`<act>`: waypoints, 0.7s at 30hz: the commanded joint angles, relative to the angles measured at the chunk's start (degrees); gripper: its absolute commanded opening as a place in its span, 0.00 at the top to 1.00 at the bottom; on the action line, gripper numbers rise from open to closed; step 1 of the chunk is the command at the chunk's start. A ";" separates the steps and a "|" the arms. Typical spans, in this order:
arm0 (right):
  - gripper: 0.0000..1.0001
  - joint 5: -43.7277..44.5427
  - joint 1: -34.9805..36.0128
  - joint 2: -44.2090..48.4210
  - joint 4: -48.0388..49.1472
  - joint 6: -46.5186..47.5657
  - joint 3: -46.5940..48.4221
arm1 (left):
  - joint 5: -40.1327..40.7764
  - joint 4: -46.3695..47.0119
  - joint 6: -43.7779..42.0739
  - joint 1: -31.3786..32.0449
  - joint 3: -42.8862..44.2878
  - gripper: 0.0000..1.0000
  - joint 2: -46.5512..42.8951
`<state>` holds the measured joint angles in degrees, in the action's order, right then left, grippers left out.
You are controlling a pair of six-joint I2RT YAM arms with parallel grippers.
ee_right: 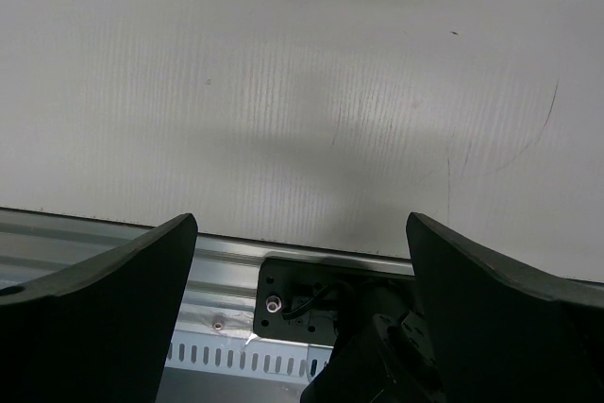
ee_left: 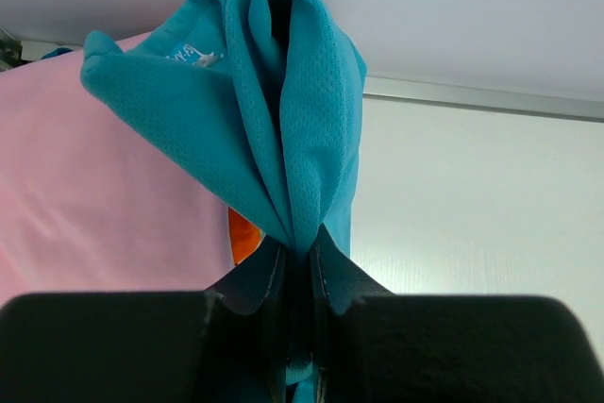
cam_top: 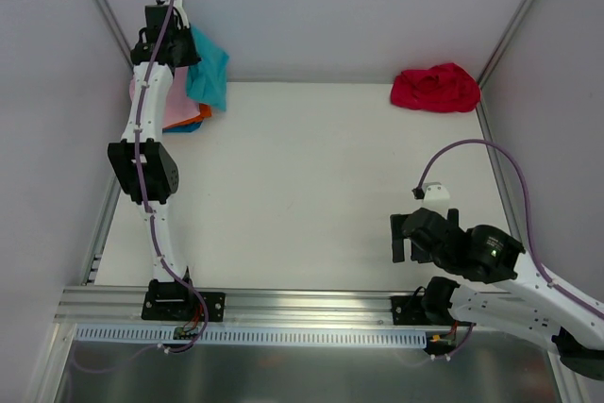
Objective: Fold and stack the t-shirts
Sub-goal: Put the neatly folded tshirt into the corner of the board with the left arm
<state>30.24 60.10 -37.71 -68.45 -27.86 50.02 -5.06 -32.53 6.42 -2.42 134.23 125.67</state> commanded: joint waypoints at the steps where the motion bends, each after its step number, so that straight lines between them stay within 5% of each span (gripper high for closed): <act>1: 0.00 2.28 -0.15 0.54 -0.64 -0.97 0.52 | -0.48 0.37 0.27 -0.05 3.40 1.00 -3.85; 21: 0.00 2.54 -0.15 0.63 -0.72 -1.06 0.60 | 0.93 -3.50 -2.11 -4.70 3.32 1.00 -5.78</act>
<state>30.68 60.10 -37.34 -68.45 -27.88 50.02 -4.89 -36.62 5.17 -5.78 135.72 125.03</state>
